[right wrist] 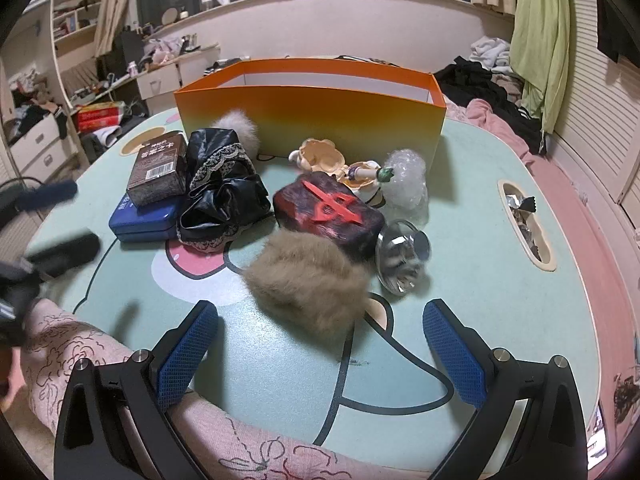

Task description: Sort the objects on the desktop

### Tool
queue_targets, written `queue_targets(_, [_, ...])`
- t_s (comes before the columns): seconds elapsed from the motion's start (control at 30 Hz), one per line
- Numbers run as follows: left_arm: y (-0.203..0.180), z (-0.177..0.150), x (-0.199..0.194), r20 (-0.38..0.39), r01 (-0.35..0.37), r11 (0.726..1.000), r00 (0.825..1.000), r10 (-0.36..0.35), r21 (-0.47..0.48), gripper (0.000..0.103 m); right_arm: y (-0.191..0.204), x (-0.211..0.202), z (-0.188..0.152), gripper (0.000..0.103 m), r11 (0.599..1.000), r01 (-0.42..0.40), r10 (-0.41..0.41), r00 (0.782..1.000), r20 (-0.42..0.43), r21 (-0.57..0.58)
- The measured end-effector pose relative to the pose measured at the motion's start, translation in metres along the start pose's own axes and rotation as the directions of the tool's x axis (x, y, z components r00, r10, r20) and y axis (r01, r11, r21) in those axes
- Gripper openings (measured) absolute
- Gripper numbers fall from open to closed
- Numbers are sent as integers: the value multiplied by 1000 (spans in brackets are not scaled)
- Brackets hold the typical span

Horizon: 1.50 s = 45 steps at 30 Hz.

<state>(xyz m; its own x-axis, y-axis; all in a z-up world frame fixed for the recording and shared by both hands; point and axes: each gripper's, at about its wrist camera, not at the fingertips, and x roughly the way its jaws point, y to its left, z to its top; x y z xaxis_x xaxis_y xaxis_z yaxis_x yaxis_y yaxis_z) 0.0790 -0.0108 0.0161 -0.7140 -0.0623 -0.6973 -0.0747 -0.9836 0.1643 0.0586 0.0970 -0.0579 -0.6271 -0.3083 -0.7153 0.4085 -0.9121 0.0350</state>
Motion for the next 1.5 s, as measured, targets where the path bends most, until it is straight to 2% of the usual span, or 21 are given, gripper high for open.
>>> queue_targets(0.03, [-2, -3, 14, -44, -11, 1000, 999, 11, -3, 87, 0, 0, 0, 103, 1000, 0, 0, 1000, 0, 0])
queue_targets(0.07, [1, -4, 17, -7, 13, 999, 1000, -14, -46, 93, 0, 0, 0, 103, 1000, 1, -1, 1000, -1, -1])
queue_targets(0.13, [12, -5, 29, -27, 21, 991, 999, -24, -133, 101, 0, 0, 0, 103, 1000, 3, -3, 1000, 0, -2])
queue_targets(0.17, [14, -6, 30, -29, 16, 990, 999, -20, -138, 102, -1, 0, 0, 103, 1000, 3, -3, 1000, -1, -2])
queue_targets(1.5, [10, -10, 25, -14, 33, 993, 999, -35, -116, 102, -1, -1, -2, 103, 1000, 3, -3, 1000, -1, -2])
